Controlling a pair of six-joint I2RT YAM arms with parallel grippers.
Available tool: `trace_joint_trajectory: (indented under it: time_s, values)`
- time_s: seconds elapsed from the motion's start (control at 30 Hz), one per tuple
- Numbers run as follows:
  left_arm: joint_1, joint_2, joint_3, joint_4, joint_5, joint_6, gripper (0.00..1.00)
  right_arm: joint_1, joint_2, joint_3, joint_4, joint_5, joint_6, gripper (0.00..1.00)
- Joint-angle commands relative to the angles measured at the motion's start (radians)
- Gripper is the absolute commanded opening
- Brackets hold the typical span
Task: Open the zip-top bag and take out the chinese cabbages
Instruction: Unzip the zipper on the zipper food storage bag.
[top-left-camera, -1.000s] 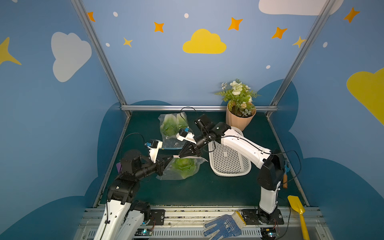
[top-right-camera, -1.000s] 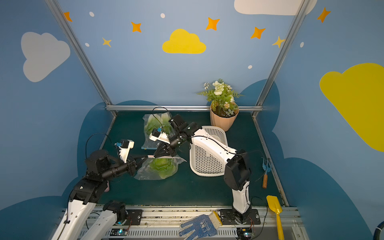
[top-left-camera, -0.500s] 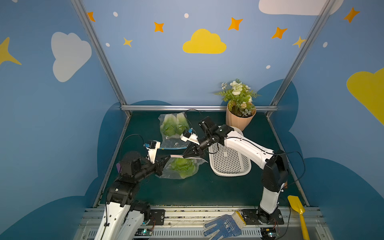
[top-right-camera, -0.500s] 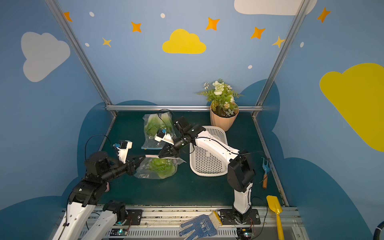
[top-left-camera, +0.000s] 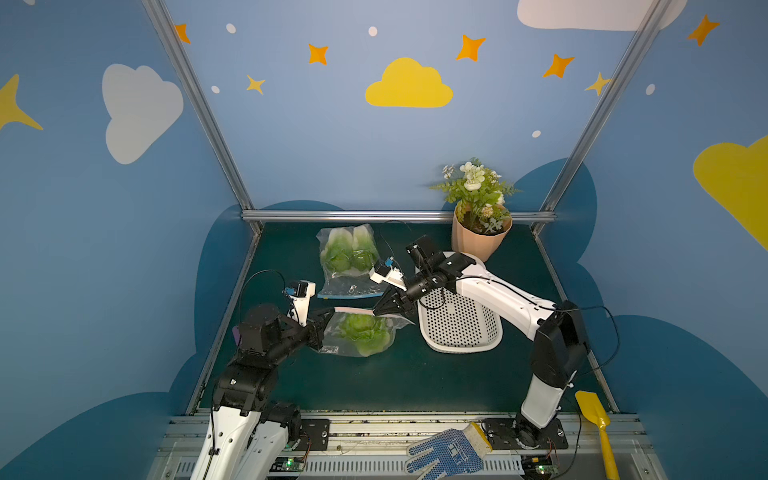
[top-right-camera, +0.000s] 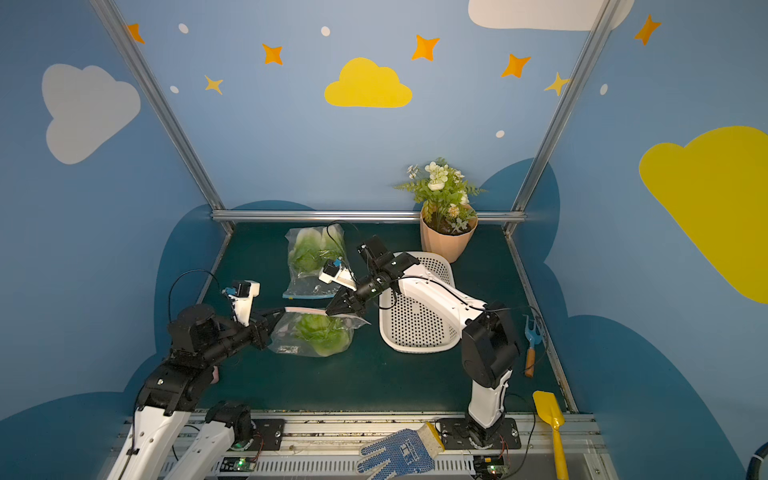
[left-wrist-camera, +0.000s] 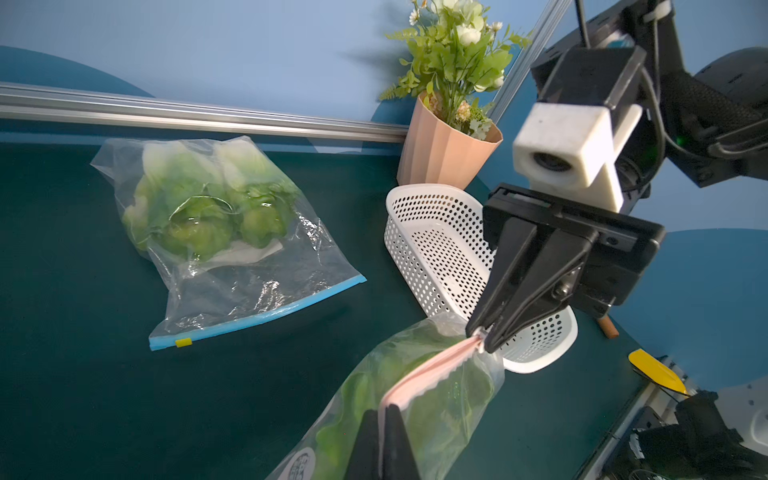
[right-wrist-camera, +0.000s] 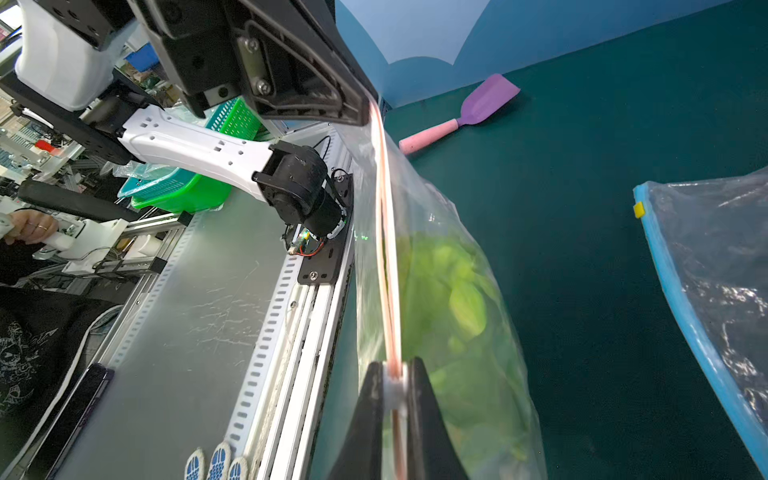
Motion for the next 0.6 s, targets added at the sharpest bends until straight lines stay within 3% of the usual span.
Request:
trace_joint_trajectory:
  time_s: [0.0, 0.57]
  values:
    - [0.017, -0.013, -0.001, 0.015, -0.074, 0.004, 0.05, -0.025, -0.051, -0.036, -0.009, 0.032, 0.017, 0.0]
    - [0.052, -0.033, -0.009, 0.027, -0.147, -0.002, 0.05, -0.088, -0.141, -0.155, 0.023, 0.103, 0.04, 0.0]
